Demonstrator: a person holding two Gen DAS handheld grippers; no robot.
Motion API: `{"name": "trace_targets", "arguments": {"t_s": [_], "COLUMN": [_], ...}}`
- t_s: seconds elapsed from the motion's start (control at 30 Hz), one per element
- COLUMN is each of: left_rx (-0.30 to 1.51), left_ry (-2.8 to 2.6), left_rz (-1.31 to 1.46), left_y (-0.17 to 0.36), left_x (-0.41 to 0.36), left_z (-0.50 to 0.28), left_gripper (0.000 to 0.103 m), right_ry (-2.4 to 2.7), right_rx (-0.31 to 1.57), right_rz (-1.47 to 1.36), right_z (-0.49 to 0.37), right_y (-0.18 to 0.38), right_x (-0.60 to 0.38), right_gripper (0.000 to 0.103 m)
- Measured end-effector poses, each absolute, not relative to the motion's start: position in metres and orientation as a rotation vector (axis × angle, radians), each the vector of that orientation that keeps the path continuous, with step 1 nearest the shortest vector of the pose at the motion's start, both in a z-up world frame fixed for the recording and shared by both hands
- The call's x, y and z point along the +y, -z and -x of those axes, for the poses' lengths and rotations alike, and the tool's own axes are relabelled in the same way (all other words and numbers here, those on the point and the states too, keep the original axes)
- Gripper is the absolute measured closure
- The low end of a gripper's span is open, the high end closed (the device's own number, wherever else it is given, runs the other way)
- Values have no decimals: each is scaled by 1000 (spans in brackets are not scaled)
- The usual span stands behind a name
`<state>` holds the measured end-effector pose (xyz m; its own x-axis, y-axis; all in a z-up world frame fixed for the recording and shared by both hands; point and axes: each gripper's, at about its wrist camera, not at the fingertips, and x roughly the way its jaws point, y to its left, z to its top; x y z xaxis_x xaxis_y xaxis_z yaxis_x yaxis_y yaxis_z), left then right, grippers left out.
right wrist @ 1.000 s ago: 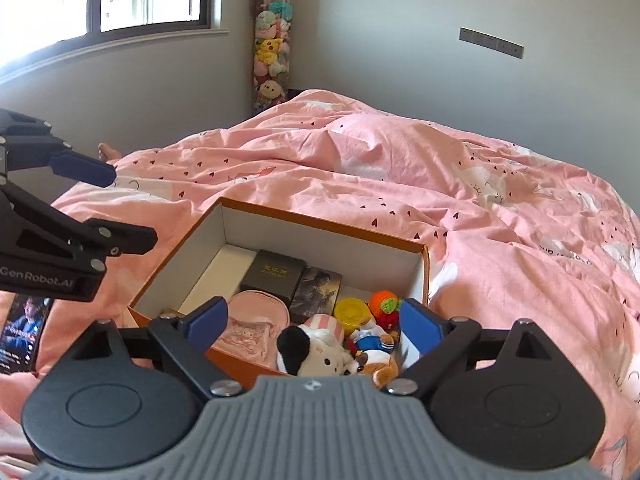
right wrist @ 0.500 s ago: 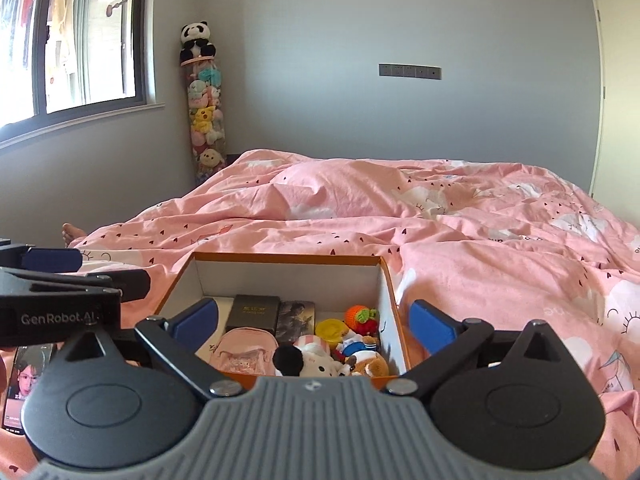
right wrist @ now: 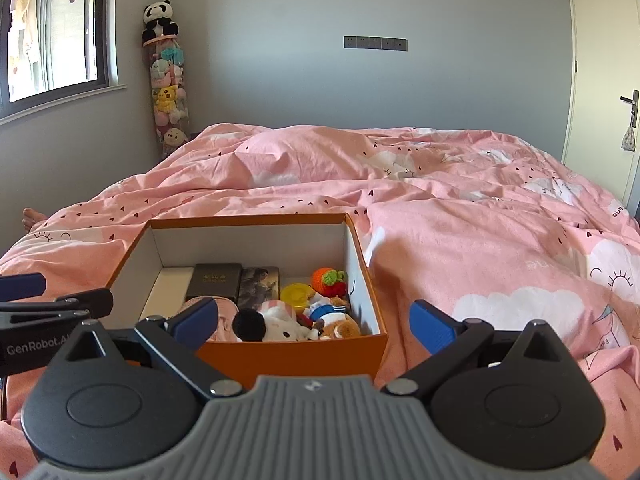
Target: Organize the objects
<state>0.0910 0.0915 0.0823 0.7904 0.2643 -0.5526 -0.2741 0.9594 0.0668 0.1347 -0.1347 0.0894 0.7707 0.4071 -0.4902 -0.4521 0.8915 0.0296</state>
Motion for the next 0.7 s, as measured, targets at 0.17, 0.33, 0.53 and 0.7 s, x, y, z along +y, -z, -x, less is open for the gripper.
{"name": "trace_targets", "arguments": {"t_s": [0.17, 0.33, 0.53, 0.7], "left_rx": [640, 661, 689, 704], "left_ry": [-281, -272, -277, -278], "left_rz": [30, 42, 62, 53], "left_y": [-68, -64, -62, -60], "left_x": [93, 92, 95, 93], "left_z": [-95, -96, -98, -98], "left_gripper": [12, 12, 12, 12], "right_ry": [-468, -479, -480, -482], "right_rx": [504, 502, 515, 522], "right_rz": [120, 141, 136, 141], "right_z": [-135, -134, -135, -135], "right_y": [-83, -78, -76, -75], "right_x": [-133, -131, -132, -130], "right_gripper": [1, 1, 1, 1]}}
